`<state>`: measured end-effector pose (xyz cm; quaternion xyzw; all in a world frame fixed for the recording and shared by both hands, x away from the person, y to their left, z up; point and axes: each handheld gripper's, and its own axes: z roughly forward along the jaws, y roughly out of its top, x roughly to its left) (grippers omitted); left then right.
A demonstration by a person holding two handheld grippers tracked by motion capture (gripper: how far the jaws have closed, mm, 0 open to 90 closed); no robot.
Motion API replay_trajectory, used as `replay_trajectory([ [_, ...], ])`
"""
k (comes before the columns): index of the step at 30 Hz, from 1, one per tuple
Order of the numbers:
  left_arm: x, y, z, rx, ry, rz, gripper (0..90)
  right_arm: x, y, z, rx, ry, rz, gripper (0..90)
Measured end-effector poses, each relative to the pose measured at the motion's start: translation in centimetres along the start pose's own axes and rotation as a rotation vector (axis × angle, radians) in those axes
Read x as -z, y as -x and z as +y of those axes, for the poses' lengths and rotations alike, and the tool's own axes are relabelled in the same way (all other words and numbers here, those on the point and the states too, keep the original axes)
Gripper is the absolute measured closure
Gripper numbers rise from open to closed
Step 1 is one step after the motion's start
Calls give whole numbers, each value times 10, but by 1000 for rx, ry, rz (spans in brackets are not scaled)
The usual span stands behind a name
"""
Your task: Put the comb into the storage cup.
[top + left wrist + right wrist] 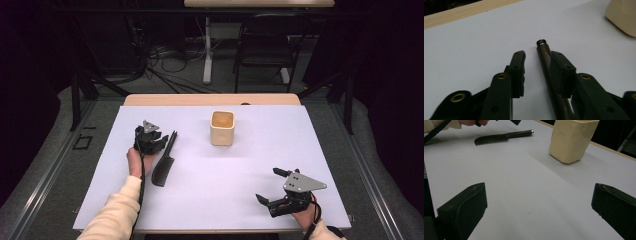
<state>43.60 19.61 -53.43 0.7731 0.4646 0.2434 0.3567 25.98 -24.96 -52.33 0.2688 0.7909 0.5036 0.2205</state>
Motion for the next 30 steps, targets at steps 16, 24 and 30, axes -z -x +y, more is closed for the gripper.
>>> replay_trajectory([
  [16,-19,-2,4,38,-65,6,898,0,0,0,0,-2,1,0],
  [24,-26,-4,4,39,-88,8,899,0,0,0,0,-3,3,0],
  [30,-31,-5,7,42,-98,8,899,0,0,0,-1,-2,5,0],
])
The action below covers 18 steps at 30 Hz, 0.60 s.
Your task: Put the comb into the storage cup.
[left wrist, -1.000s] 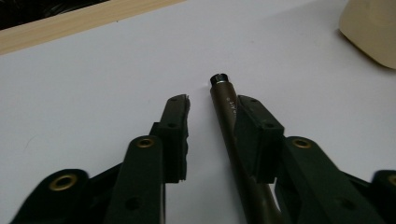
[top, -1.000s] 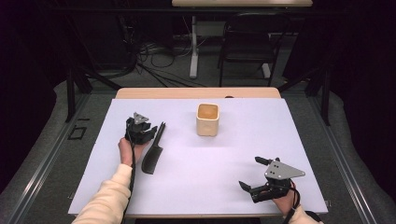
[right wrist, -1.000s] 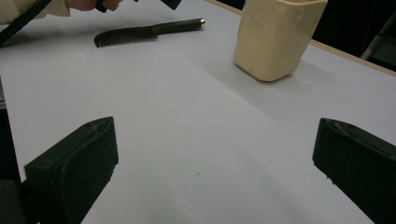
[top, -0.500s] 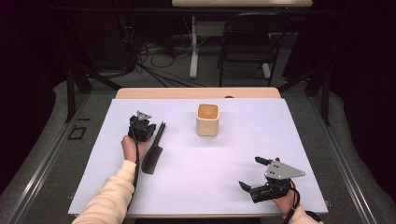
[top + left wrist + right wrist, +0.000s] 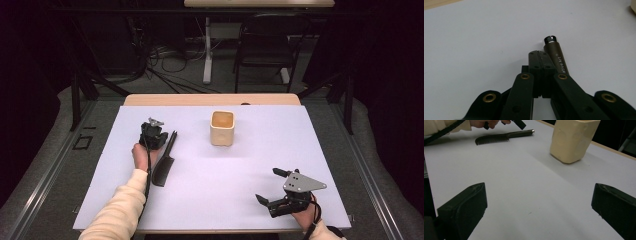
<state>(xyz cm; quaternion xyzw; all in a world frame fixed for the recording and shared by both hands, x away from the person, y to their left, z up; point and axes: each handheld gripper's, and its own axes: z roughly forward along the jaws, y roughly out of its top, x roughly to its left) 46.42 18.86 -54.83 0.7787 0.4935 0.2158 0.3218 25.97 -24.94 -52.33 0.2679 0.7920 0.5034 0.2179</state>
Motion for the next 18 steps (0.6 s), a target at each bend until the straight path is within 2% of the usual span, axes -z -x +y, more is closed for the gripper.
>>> replay_trajectory([
  [9,-8,-1,5,-5,-14,-20,899,0,0,0,-3,-6,5,0],
  [15,-12,6,7,-37,-27,-25,899,0,0,0,0,-4,3,0],
  [18,-14,10,8,-65,-42,-33,899,0,0,0,-1,-7,5,0],
])
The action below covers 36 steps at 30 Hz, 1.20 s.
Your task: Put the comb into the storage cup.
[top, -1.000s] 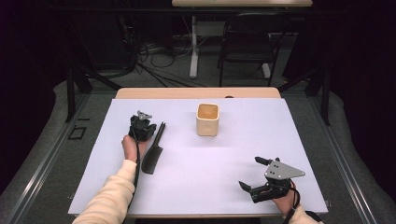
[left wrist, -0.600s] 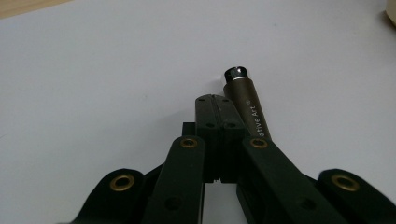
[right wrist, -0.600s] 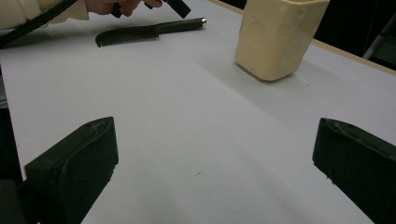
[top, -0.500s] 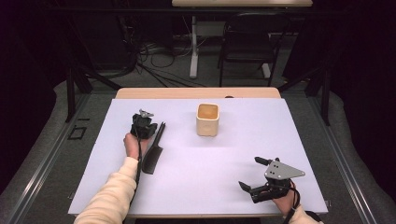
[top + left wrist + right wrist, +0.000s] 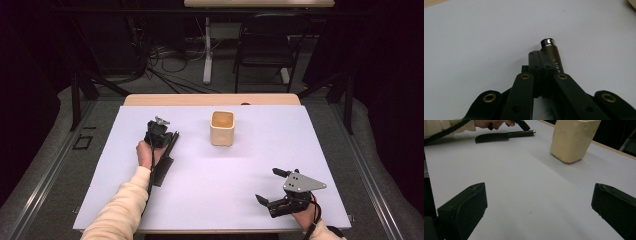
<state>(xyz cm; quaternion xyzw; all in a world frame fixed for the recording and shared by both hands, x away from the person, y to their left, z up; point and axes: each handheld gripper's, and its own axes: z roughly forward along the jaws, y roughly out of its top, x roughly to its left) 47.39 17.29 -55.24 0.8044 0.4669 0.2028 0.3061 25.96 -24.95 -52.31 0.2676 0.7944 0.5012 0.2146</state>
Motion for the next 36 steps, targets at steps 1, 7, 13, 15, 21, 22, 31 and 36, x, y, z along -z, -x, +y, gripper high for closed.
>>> replay_trajectory([
  [1,0,2,1,-11,-3,-3,899,0,0,0,0,1,0,0],
  [7,-2,13,3,-52,-17,-33,899,0,0,0,0,0,1,0],
  [13,-6,25,5,-97,-42,-59,899,0,0,0,1,1,-1,0],
  [15,-7,29,5,-102,-42,-65,899,0,0,0,1,3,-3,0],
  [21,-5,37,6,-124,-50,-87,899,1,0,0,0,2,-2,0],
  [22,-5,38,6,-126,-48,-93,899,1,0,0,0,2,-2,0],
  [31,-1,52,4,-157,-61,-126,899,1,0,0,0,1,0,0],
  [36,4,58,2,-174,-63,-137,899,1,0,0,1,1,1,0],
])
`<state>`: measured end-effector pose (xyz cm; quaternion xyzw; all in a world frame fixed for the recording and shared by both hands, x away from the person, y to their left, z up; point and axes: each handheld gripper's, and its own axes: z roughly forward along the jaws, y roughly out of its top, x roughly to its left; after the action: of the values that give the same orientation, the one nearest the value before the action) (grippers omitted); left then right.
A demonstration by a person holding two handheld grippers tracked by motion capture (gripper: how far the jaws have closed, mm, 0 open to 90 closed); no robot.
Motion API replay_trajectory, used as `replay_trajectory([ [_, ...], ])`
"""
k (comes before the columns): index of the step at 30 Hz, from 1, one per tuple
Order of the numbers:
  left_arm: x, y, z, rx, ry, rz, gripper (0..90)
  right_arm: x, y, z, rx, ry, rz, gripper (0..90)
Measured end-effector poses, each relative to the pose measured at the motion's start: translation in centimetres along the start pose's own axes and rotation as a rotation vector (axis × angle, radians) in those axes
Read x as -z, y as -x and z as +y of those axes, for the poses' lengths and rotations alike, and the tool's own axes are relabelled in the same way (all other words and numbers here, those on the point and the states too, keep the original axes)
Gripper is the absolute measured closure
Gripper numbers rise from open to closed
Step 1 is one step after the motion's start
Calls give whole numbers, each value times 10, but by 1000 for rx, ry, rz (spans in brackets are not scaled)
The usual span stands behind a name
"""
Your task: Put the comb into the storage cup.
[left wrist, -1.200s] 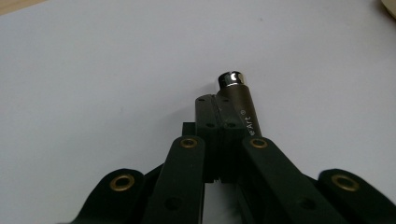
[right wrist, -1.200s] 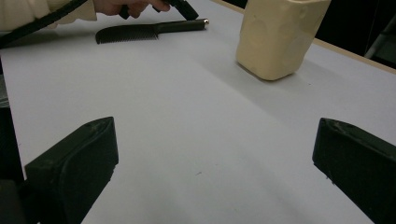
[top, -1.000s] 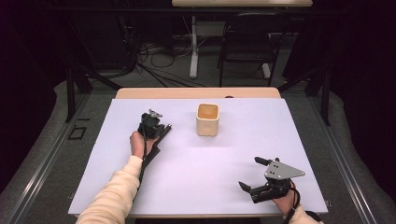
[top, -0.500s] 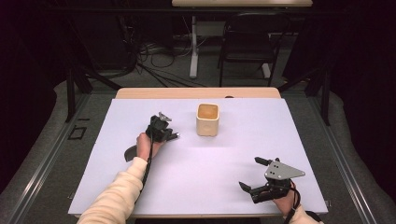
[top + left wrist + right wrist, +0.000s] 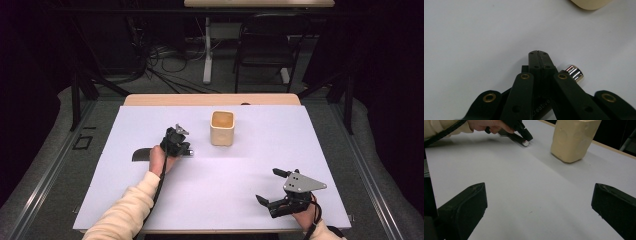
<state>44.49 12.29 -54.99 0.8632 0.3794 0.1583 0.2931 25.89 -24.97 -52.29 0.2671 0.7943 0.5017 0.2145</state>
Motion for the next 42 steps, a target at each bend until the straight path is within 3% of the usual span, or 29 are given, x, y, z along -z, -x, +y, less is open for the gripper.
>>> replay_trajectory([
  [23,20,20,-13,-46,-43,-33,899,-1,0,1,5,0,6,0],
  [42,40,25,-36,-34,-68,-41,899,-2,0,1,7,-1,9,0],
])
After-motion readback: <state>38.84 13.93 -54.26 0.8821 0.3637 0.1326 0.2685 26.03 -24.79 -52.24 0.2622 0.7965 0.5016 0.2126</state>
